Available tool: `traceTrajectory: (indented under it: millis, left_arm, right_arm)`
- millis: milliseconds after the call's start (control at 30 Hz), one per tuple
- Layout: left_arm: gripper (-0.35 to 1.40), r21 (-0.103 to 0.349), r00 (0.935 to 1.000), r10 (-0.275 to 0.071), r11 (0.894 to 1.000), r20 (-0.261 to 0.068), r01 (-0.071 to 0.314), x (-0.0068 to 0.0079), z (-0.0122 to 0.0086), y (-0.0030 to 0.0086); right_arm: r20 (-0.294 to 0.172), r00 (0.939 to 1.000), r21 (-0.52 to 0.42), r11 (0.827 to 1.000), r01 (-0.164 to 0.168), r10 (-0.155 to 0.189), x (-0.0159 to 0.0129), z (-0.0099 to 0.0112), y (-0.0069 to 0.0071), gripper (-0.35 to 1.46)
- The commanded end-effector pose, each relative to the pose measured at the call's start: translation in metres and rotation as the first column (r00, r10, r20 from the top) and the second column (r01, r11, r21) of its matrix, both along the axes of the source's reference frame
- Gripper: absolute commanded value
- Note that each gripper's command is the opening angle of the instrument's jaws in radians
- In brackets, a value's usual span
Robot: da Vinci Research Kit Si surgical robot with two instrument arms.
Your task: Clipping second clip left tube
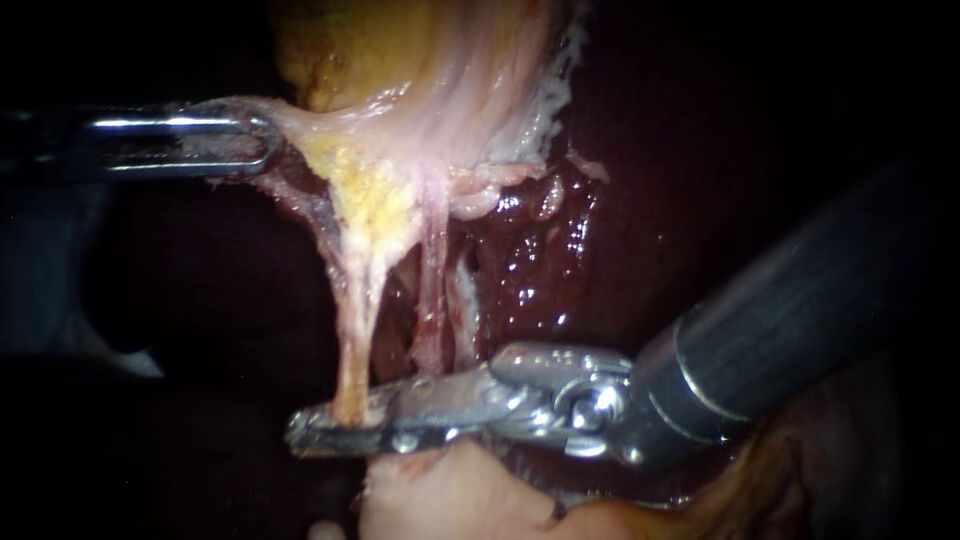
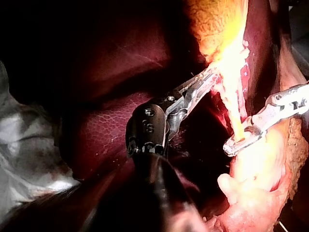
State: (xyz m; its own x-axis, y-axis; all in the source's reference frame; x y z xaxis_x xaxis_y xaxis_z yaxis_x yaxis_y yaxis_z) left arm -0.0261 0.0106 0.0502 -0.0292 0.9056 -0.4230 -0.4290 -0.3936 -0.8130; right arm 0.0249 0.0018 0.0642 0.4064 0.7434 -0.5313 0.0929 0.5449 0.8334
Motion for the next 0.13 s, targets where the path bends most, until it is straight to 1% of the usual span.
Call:
traceTrajectory:
  millis: [33, 133]
  left_arm:
    - [-0.35, 0.000, 1.0000, 0.000, 1.000, 0.000, 0.000, 0.0000, 0.0001, 0.0000]
    - [-0.35, 0.000, 1.0000, 0.000, 1.000, 0.000, 0.000, 0.0000, 0.0002, 0.0001]
  right_arm:
    - [0.000, 1.0000, 0.000, 1.000, 0.001, -0.001, -0.0001, 0.0002, -0.0001, -0.35]
    - [0.003, 1.0000, 0.003, 1.000, -0.001, 0.001, -0.0002, 0.0005, -0.0002, -0.33]
